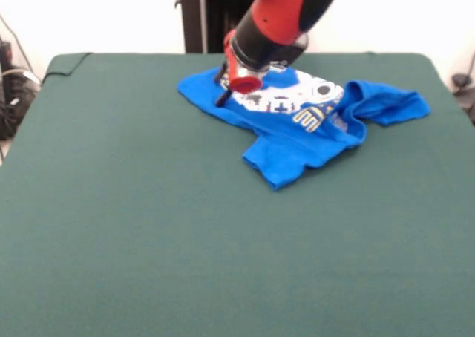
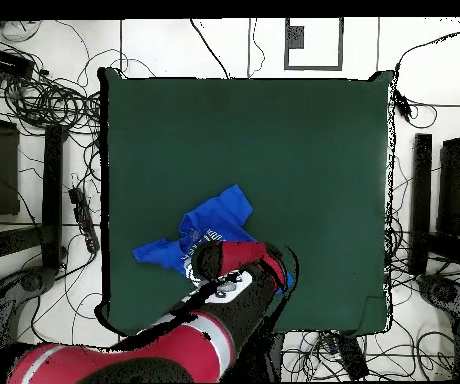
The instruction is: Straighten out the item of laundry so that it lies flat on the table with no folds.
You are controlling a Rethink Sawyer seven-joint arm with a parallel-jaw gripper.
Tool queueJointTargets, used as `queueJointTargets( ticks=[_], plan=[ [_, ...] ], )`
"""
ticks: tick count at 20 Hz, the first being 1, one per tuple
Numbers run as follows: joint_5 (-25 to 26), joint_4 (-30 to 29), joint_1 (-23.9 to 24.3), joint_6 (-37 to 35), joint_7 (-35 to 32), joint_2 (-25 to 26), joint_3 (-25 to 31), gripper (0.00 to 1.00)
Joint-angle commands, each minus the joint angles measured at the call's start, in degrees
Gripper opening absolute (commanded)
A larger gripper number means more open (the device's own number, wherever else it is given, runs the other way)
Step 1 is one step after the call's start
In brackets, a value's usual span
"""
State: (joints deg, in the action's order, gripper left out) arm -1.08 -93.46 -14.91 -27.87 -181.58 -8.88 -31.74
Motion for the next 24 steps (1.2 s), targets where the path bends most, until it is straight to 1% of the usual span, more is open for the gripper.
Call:
queueJointTargets(
  ticks=[1,2,5,13,16,18,21,24],
  plan=[
    [1.3,5.2,-2.2,-5.1,-8.7,12.3,-8.9,1.00],
    [1.3,5.5,-2.1,-4.8,-8.7,13.2,-10.0,1.00],
    [0.7,5.6,-1.8,-3.5,-7.7,13.9,-10.6,1.00],
    [-0.1,6.0,-0.3,0.3,-4.5,13.2,-9.6,1.00],
    [0.4,5.4,-0.2,0.8,-3.5,12.4,-10.1,1.00],
    [0.6,5.7,-0.2,1.0,-3.6,12.8,-10.6,1.00],
    [1.0,5.7,-0.4,0.7,-3.2,12.6,-11.4,1.00],
    [2.4,4.7,-1.1,-2.6,-0.7,9.4,-12.6,1.00]
  ],
)
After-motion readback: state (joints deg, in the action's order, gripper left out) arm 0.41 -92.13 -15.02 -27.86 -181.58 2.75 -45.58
